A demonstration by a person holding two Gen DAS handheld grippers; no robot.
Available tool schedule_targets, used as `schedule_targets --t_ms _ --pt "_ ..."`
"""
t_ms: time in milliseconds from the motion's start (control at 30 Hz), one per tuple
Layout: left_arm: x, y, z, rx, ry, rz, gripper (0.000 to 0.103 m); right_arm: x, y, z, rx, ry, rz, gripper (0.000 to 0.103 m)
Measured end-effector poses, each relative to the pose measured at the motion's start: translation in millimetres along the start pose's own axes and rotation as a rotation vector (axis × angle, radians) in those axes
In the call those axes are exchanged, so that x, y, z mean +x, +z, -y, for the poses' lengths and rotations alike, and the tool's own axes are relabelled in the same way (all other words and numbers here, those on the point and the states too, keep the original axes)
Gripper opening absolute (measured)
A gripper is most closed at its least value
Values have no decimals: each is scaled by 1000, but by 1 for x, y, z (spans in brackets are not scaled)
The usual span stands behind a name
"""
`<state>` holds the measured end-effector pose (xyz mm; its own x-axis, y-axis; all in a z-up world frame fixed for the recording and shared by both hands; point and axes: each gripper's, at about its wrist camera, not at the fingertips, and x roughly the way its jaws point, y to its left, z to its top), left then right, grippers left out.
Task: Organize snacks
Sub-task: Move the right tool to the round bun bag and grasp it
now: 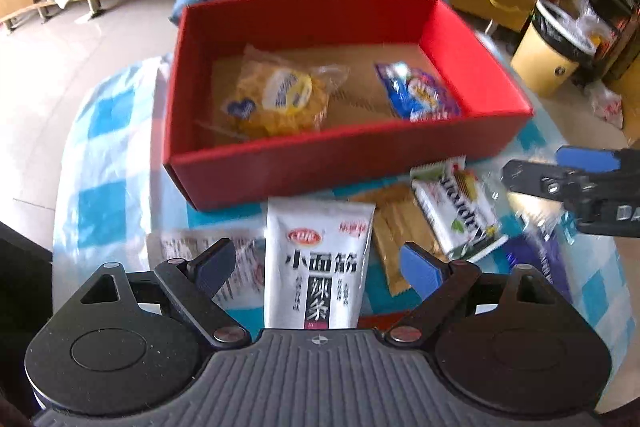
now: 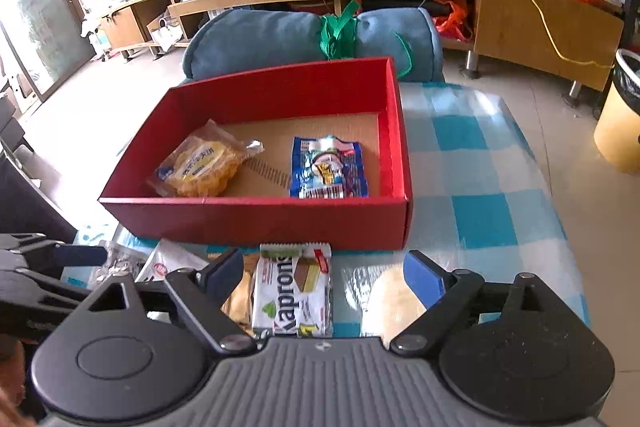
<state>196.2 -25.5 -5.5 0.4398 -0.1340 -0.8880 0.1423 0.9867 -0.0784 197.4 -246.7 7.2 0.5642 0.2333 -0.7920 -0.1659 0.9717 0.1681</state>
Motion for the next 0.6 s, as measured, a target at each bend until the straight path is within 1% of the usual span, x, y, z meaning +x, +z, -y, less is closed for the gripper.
schedule_targets --t_ms 133,333,467,600 --pt "13 -3 -3 -11 5 -52 93 0 -9 3 12 -19 -34 86" --pt "21 -9 0 6 17 -91 93 -6 -28 18 68 -47 -81 86" --pt "26 -13 4 30 27 -125 93 -20 -39 36 142 -64 -76 86" --pt "29 -15 4 24 15 -147 93 -33 -44 51 207 -84 -54 86"
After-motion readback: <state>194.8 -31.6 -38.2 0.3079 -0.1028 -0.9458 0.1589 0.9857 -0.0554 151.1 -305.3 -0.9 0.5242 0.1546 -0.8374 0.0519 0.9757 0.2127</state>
